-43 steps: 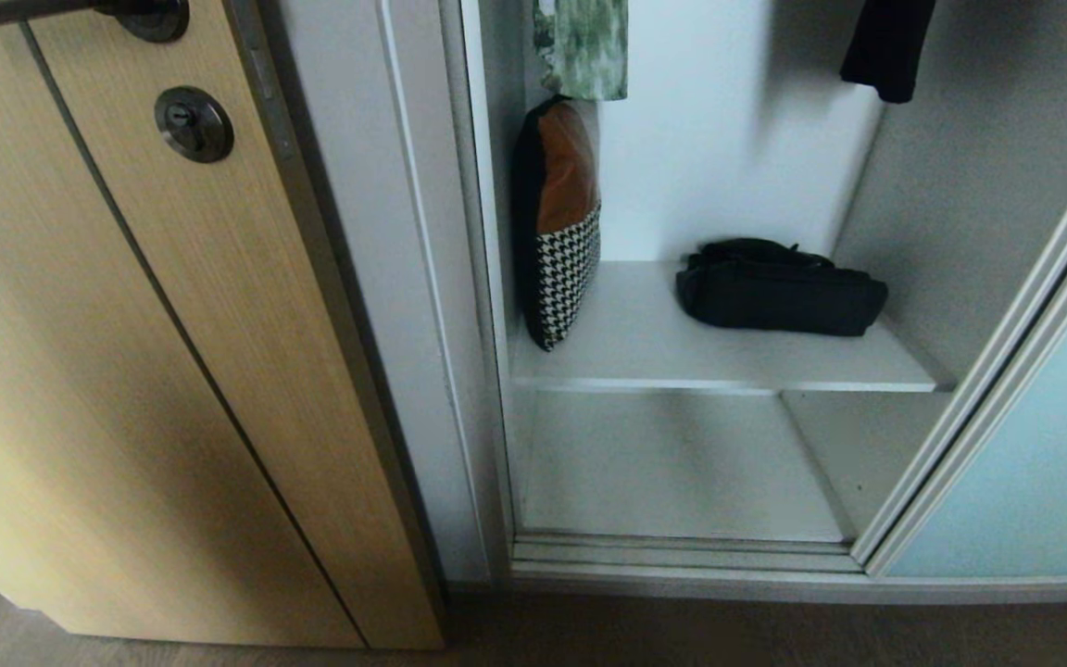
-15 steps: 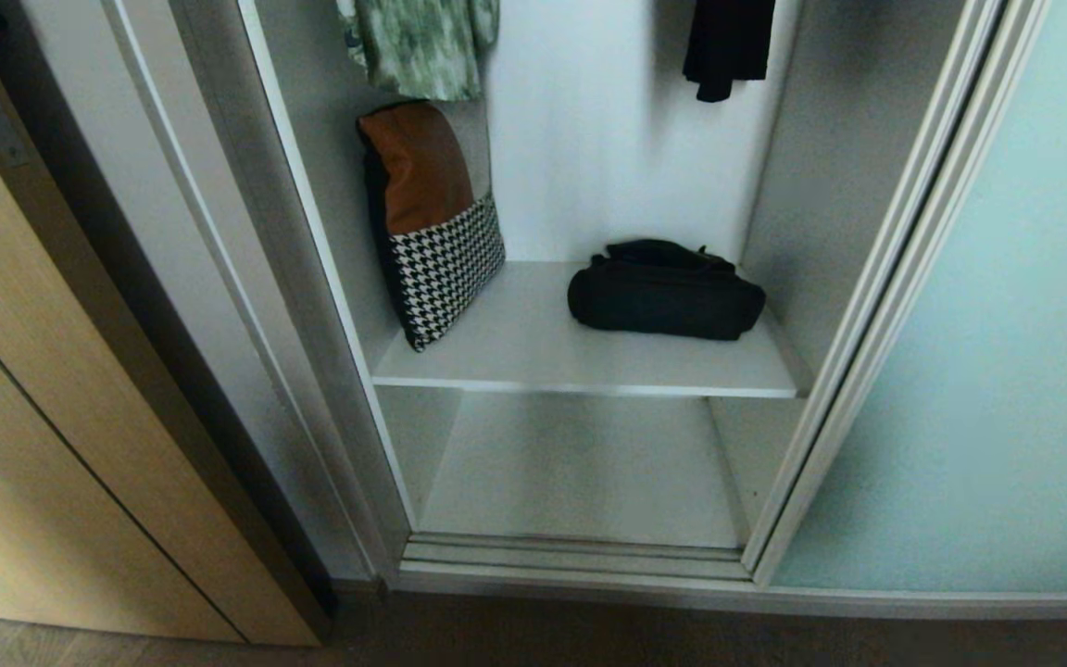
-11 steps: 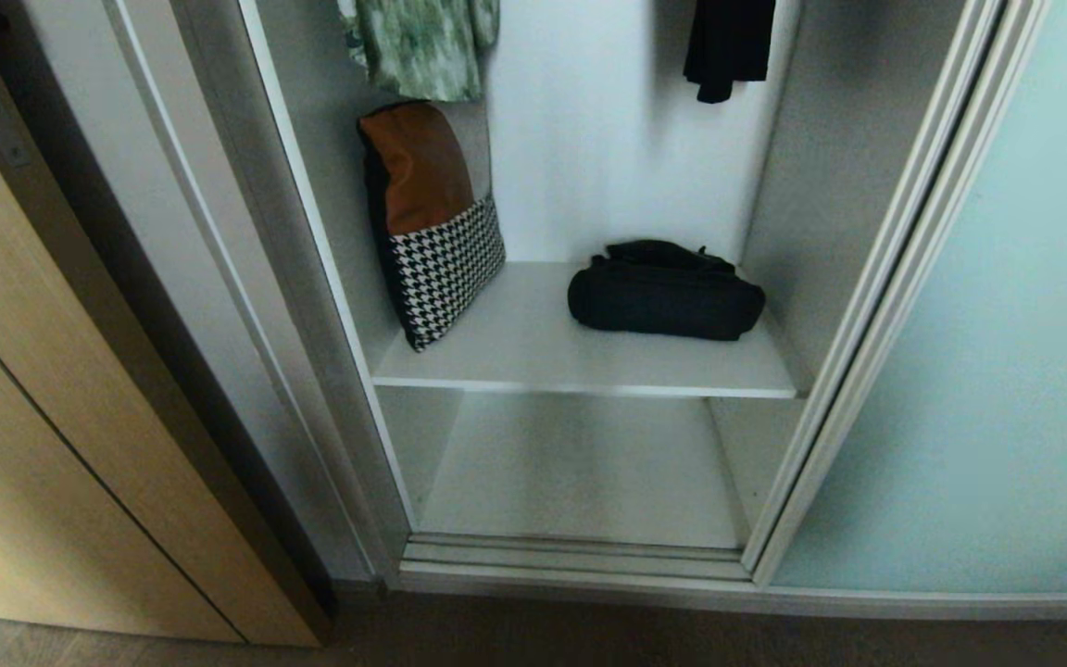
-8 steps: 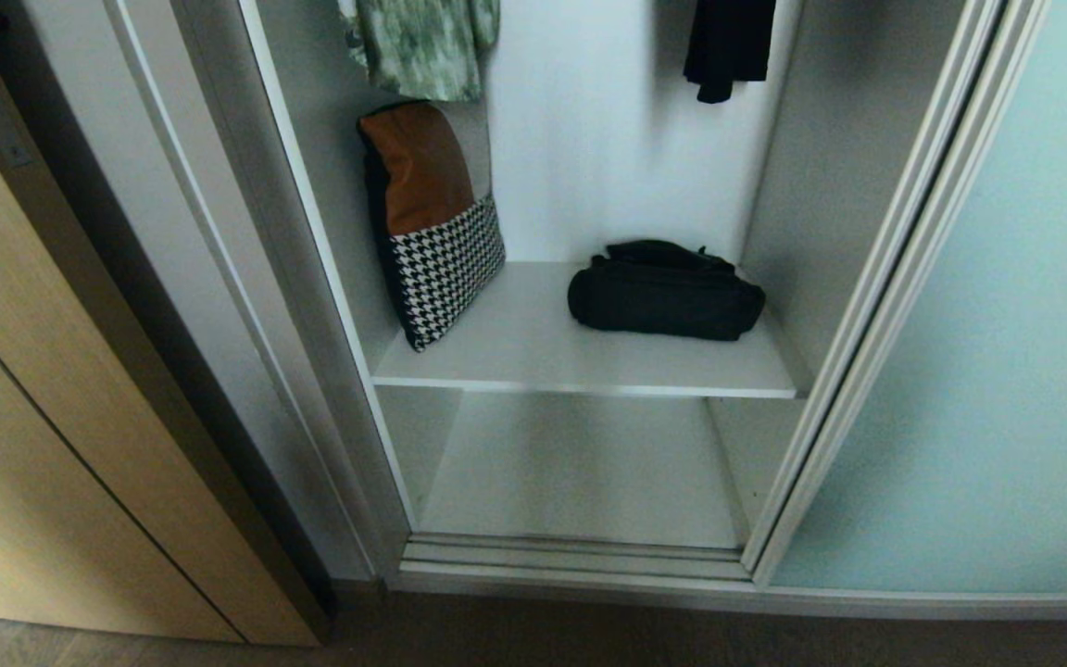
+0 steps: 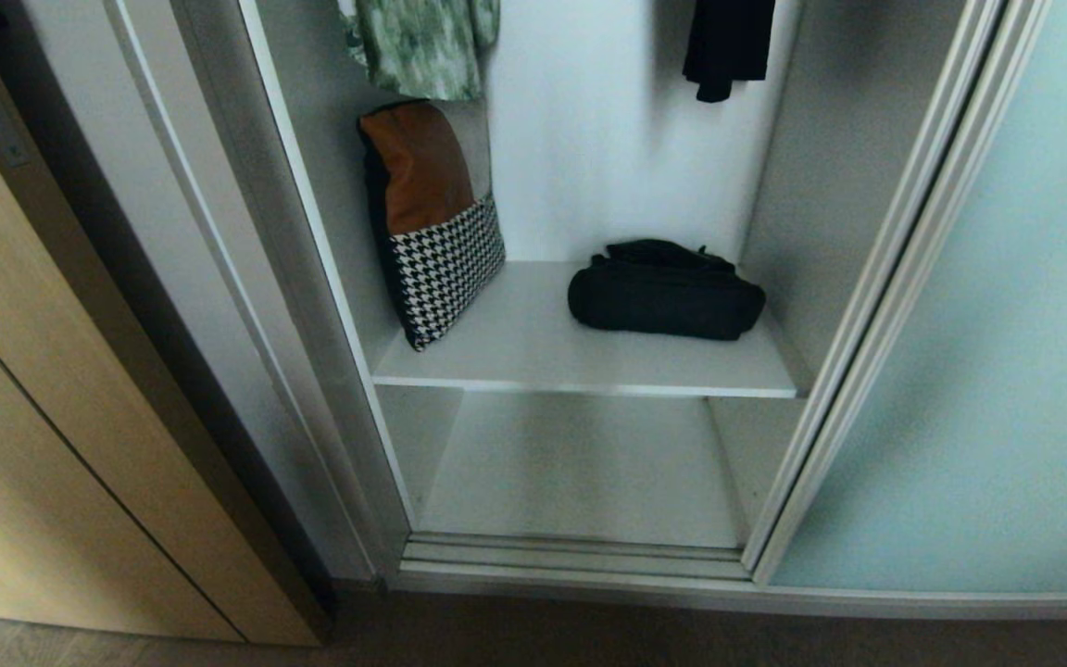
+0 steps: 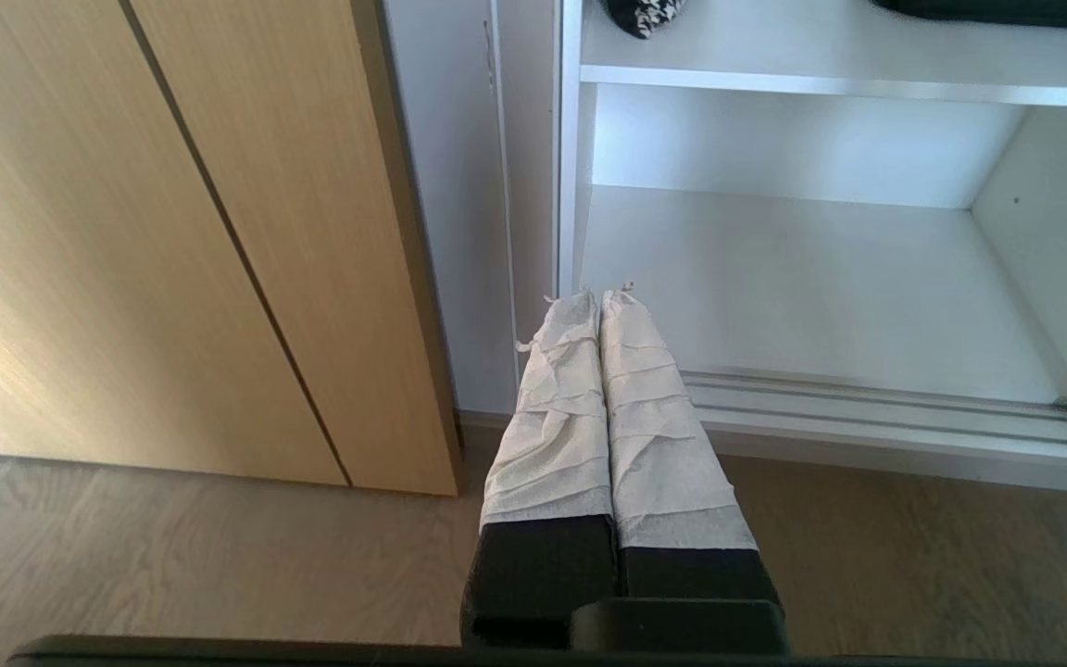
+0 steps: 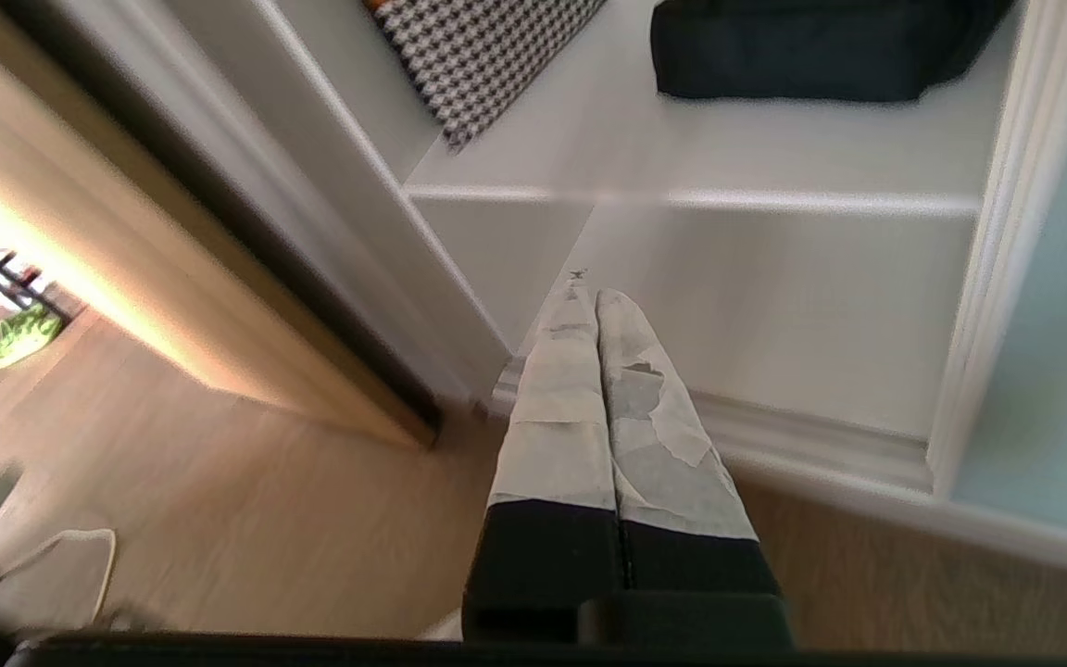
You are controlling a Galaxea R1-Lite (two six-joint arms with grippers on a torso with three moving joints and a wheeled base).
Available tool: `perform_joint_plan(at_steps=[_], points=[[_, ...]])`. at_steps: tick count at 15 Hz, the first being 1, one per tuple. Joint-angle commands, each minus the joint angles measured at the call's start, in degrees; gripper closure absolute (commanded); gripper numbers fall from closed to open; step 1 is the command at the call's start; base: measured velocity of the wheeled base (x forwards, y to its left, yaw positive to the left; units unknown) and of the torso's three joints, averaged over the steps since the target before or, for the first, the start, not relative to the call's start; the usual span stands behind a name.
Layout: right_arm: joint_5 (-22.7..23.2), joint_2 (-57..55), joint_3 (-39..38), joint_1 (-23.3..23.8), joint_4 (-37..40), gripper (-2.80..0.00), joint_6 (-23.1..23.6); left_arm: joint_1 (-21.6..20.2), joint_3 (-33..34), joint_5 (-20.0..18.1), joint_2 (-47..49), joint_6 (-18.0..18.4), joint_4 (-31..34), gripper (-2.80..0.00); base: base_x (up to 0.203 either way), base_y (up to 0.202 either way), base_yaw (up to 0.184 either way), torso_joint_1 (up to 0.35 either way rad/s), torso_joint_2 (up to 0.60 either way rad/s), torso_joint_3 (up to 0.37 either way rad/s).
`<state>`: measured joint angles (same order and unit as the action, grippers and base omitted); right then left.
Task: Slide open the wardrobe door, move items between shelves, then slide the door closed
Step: Close the door
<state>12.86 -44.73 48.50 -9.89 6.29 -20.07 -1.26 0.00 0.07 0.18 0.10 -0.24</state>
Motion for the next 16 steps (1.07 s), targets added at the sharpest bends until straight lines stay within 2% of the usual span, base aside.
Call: perform_joint_plan(at_steps=[1,3,7,8,9,11,16], points=[[1.14,-13.69,1.60,2.84,-6.90,0.00,-0.19,0.03,0.00,0.01,0.08,0.01,-0.02,0.00,0.000,0.000,0.000,0.000,0.00,0.000],[6.74,-16.74,3.22,8.95,-9.54,0.00,-2.07,0.03,0.00,0.01,0.08,-0.01,-0.02,0.00,0.000,0.000,0.000,0.000,0.00,0.000],[24.72,-21.39,5.25,24.02,-10.18,0.00,-3.77,0.03,0.00,0.01,0.08,-0.01,-0.02,0.00,0.000,0.000,0.000,0.000,0.00,0.000],[29.88,-23.46,6.12,27.32,-10.18,0.00,-5.04,0.03,0.00,0.01,0.08,-0.01,-0.02,0.00,0.000,0.000,0.000,0.000,0.00,0.000],[32.87,-25.78,7.60,28.85,-10.22,0.00,-7.65,0.01,0.00,0.01,0.08,-0.01,-0.02,0.00,0.000,0.000,0.000,0.000,0.00,0.000],[34.57,-29.71,10.52,29.65,-10.11,0.00,-14.23,-0.06,0.00,0.01,0.08,0.07,-0.02,0.00,0.000,0.000,0.000,0.000,0.00,0.000],[34.68,-37.17,13.89,29.97,-8.87,0.00,-16.37,0.00,0.00,0.01,0.08,0.02,-0.02,0.00,0.000,0.000,0.000,0.000,0.00,0.000]])
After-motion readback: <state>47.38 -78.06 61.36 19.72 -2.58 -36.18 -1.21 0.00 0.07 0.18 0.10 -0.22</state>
